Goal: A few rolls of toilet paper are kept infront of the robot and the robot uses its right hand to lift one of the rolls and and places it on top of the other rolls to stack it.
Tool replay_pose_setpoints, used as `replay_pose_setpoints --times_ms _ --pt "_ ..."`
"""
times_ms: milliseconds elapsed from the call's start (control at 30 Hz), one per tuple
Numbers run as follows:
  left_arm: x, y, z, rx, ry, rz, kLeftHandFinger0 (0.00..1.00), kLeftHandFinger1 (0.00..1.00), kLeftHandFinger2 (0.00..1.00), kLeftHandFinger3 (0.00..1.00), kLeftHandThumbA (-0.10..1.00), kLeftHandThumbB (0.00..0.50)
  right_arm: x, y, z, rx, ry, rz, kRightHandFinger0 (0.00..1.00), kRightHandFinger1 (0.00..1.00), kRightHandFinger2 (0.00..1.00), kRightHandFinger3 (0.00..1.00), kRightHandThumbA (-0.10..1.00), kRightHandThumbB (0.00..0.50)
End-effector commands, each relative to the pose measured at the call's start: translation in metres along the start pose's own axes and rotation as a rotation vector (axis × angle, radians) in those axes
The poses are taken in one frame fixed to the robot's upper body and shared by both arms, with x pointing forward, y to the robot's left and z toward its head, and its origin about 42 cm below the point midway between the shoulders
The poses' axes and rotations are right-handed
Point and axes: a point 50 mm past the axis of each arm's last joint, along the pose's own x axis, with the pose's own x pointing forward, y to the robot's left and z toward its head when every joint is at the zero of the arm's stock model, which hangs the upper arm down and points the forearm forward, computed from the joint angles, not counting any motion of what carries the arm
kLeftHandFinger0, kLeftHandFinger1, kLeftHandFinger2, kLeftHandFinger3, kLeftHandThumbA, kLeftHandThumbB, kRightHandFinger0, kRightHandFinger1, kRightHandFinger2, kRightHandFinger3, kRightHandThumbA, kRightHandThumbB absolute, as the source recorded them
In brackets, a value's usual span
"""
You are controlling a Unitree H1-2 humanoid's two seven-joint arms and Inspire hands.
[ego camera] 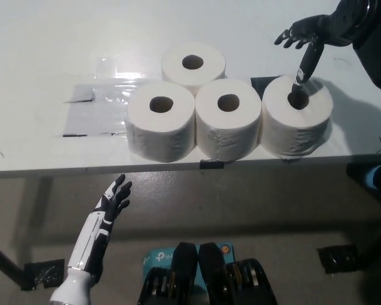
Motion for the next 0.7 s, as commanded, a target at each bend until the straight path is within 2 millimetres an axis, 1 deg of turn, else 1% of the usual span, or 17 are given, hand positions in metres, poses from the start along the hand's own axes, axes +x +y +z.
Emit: replay_pose_setpoints --times_ms 0,67,100,133,167,200,267,300,333,500,533,600,633,667 --pt "0.005 0.001 0.016 0.002 -0.069 0.001 1.00 1.00 1.00 1.00 1.00 0.489 -0.017 -0.028 0.015 -0.058 -0.027 -0.089 1.00 1.00 1.00 1.00 1.00 0.358" --pt "0.005 0.002 0.016 0.002 -0.070 0.000 1.00 1.00 1.00 1.00 1.00 0.486 -0.017 -0.027 0.015 -0.068 -0.016 -0.090 1.00 1.00 1.00 1.00 1.00 0.366" --pt "0.005 0.001 0.016 0.005 -0.071 -0.002 1.00 1.00 1.00 1.00 1.00 0.483 -0.016 -0.025 0.013 -0.083 -0.018 -0.085 1.00 1.00 1.00 1.00 1.00 0.357" --pt "0.005 0.001 0.016 0.006 -0.071 -0.003 1.00 1.00 1.00 1.00 1.00 0.481 -0.014 -0.024 0.012 -0.091 -0.006 -0.082 1.00 1.00 1.00 1.00 1.00 0.361" --pt "0.005 0.001 0.016 0.005 -0.074 -0.003 1.00 1.00 1.00 1.00 1.00 0.483 -0.013 -0.023 0.011 -0.097 0.003 -0.084 1.00 1.00 1.00 1.00 1.00 0.384" --pt "0.005 0.001 0.016 0.010 -0.076 -0.002 1.00 1.00 1.00 1.00 1.00 0.498 -0.013 -0.022 0.010 -0.102 0.012 -0.081 1.00 1.00 1.00 1.00 1.00 0.387" --pt "0.005 0.002 0.016 0.010 -0.078 -0.002 1.00 1.00 1.00 1.00 1.00 0.499 -0.012 -0.021 0.010 -0.100 0.004 -0.078 1.00 1.00 1.00 1.00 1.00 0.377" --pt "0.005 0.002 0.016 0.003 -0.079 -0.004 1.00 1.00 1.00 1.00 1.00 0.487 -0.012 -0.020 0.009 -0.091 0.005 -0.078 1.00 1.00 1.00 1.00 1.00 0.379" --pt "0.006 0.002 0.017 0.002 -0.082 -0.007 1.00 1.00 1.00 1.00 1.00 0.467 -0.012 -0.020 0.008 -0.079 -0.006 -0.072 1.00 1.00 1.00 1.00 1.00 0.358" --pt "0.006 0.002 0.017 0.007 -0.078 -0.005 1.00 1.00 1.00 1.00 1.00 0.448 -0.010 -0.018 0.006 -0.081 -0.017 -0.072 1.00 1.00 1.00 1.00 1.00 0.352" --pt "0.006 0.002 0.018 0.005 -0.077 -0.005 1.00 1.00 1.00 1.00 1.00 0.472 -0.009 -0.016 0.006 -0.077 -0.008 -0.079 1.00 1.00 1.00 1.00 1.00 0.353" --pt "0.006 0.002 0.018 0.005 -0.079 -0.004 1.00 1.00 1.00 1.00 1.00 0.494 -0.007 -0.014 0.005 -0.066 0.009 -0.072 1.00 1.00 1.00 1.00 1.00 0.363" --pt "0.006 0.002 0.018 0.006 -0.080 -0.004 1.00 1.00 1.00 1.00 1.00 0.491 -0.007 -0.014 0.005 -0.071 0.009 -0.069 1.00 1.00 1.00 1.00 1.00 0.361" --pt "0.006 0.002 0.017 0.006 -0.082 -0.004 1.00 1.00 1.00 1.00 1.00 0.478 -0.006 -0.012 0.005 -0.096 0.013 -0.067 1.00 1.00 1.00 1.00 1.00 0.357"
